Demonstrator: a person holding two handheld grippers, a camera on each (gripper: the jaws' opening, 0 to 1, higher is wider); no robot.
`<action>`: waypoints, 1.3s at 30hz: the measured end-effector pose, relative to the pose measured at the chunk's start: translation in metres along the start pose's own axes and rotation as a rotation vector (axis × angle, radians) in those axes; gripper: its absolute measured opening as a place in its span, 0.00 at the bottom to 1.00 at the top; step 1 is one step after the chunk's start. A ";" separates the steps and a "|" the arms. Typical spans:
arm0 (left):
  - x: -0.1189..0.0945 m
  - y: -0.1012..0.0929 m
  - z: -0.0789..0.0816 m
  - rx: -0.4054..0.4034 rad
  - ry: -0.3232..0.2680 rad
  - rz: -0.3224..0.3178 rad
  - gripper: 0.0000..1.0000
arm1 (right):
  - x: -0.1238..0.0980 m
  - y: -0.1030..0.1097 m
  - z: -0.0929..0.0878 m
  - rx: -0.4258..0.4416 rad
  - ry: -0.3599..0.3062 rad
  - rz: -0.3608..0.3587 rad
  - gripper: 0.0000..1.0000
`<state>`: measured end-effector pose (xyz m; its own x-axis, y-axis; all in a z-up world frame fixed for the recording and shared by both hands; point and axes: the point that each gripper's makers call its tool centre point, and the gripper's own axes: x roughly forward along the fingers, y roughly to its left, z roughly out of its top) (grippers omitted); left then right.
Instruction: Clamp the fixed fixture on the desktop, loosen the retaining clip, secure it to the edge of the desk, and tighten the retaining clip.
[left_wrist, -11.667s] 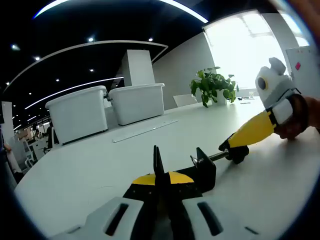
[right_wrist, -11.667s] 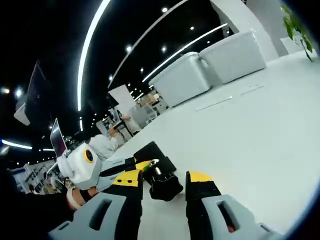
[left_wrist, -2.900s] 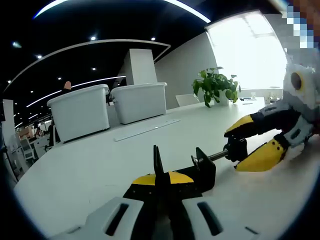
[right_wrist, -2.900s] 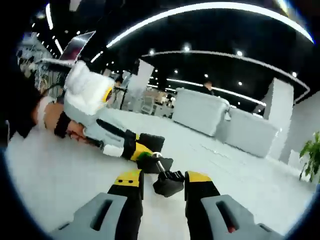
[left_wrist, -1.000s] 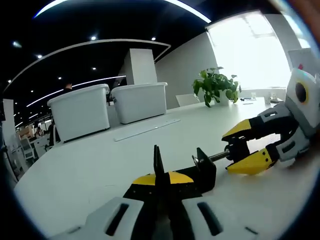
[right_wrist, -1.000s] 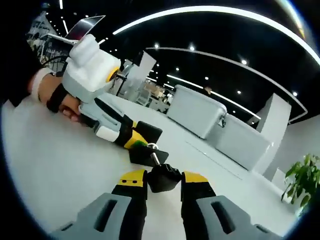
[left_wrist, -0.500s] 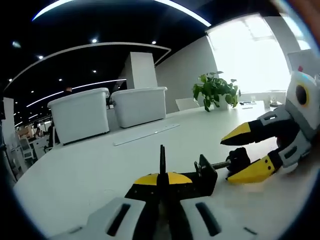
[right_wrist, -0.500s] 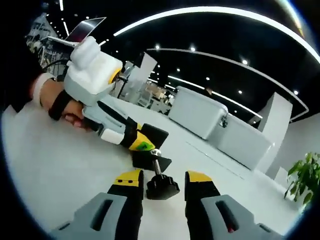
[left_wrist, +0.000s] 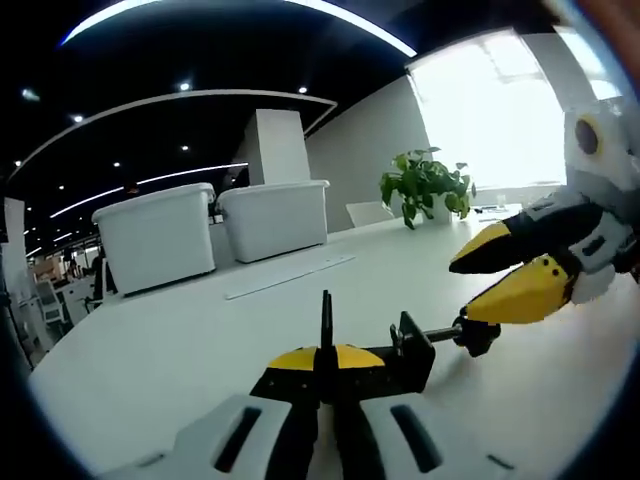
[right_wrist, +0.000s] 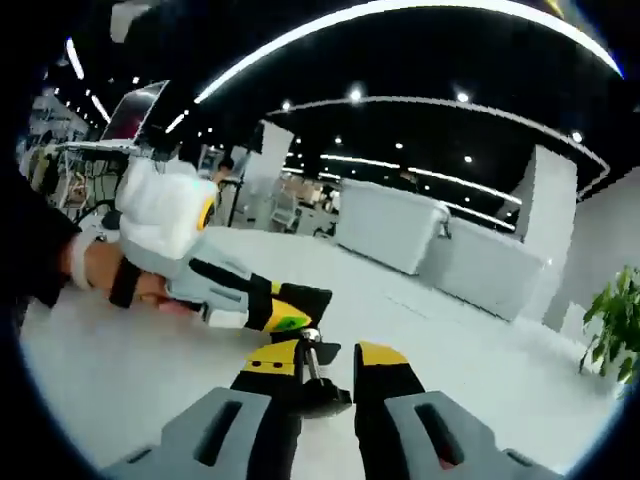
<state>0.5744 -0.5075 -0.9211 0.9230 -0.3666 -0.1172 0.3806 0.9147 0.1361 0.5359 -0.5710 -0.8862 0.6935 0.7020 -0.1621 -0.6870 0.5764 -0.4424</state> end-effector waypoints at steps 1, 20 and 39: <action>0.000 -0.002 0.001 0.007 -0.002 -0.004 0.03 | -0.002 0.008 0.000 -0.001 0.021 0.002 0.22; -0.011 -0.014 0.007 0.022 -0.022 -0.009 0.03 | 0.030 0.025 -0.024 -0.537 0.302 -0.102 0.16; -0.013 -0.007 0.006 -0.035 -0.009 0.017 0.04 | 0.031 0.025 -0.025 -0.816 0.355 -0.204 0.12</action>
<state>0.5604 -0.5100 -0.9146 0.9298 -0.3523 -0.1061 0.3627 0.9262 0.1032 0.5457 -0.5451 -0.9248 0.9037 0.3708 -0.2143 -0.2703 0.1056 -0.9570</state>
